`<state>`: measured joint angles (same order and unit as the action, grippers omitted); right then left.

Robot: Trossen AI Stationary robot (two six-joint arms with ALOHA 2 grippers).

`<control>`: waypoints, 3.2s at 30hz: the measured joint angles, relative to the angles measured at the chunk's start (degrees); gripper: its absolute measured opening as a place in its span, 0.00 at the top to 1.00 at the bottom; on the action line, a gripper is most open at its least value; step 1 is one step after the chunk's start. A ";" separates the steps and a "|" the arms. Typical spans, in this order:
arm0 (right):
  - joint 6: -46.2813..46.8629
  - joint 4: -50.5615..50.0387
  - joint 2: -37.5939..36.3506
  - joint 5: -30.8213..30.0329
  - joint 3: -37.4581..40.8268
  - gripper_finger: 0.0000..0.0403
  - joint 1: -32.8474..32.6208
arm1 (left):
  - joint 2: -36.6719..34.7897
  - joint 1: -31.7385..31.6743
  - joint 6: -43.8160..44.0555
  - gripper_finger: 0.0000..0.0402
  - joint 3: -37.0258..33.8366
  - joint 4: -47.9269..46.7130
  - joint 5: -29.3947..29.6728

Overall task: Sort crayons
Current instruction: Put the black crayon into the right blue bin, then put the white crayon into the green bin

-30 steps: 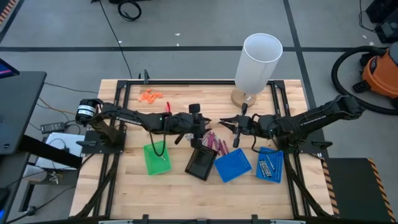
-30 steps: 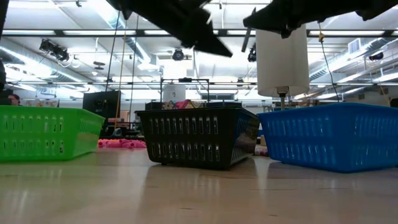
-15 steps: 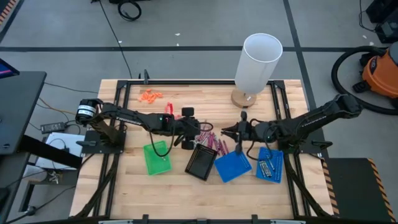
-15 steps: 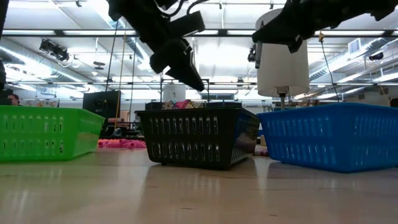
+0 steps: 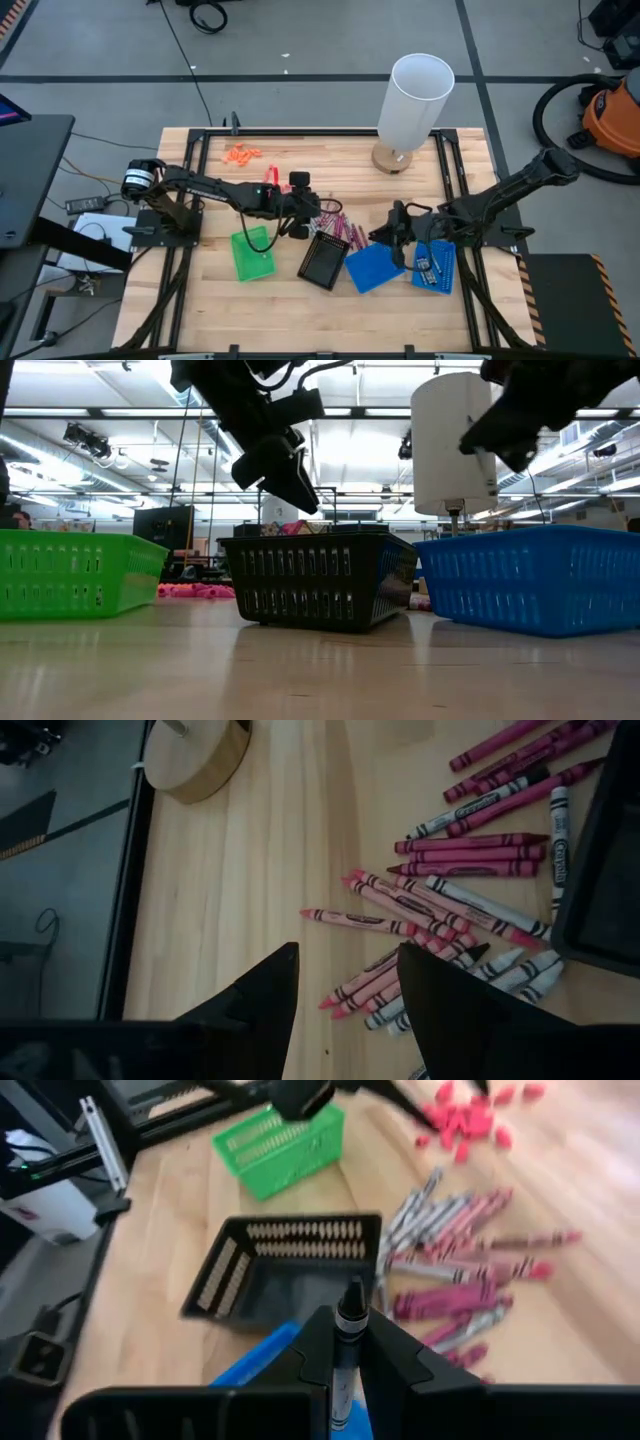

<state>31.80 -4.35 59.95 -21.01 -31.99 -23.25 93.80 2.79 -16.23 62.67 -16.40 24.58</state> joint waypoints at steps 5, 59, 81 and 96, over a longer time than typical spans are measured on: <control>8.53 -6.90 -3.60 1.17 0.00 0.90 -3.04 | 0.00 -0.09 -0.41 0.54 0.00 0.10 0.47; 58.47 -46.39 -1.59 30.49 2.39 0.77 -7.07 | 0.00 -2.37 -5.88 0.54 0.00 2.95 0.71; 28.96 -49.03 -4.03 2.08 -15.43 0.77 -1.67 | -0.02 -6.52 -6.05 0.56 -1.29 -11.49 -14.48; 2.74 -35.70 -3.83 -13.08 -15.56 0.77 0.16 | 3.09 -8.44 -10.46 0.63 -3.10 -10.21 -17.07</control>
<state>34.54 -40.06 56.12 -34.09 -47.55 -23.09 96.89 -5.65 -26.69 59.57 -26.62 7.51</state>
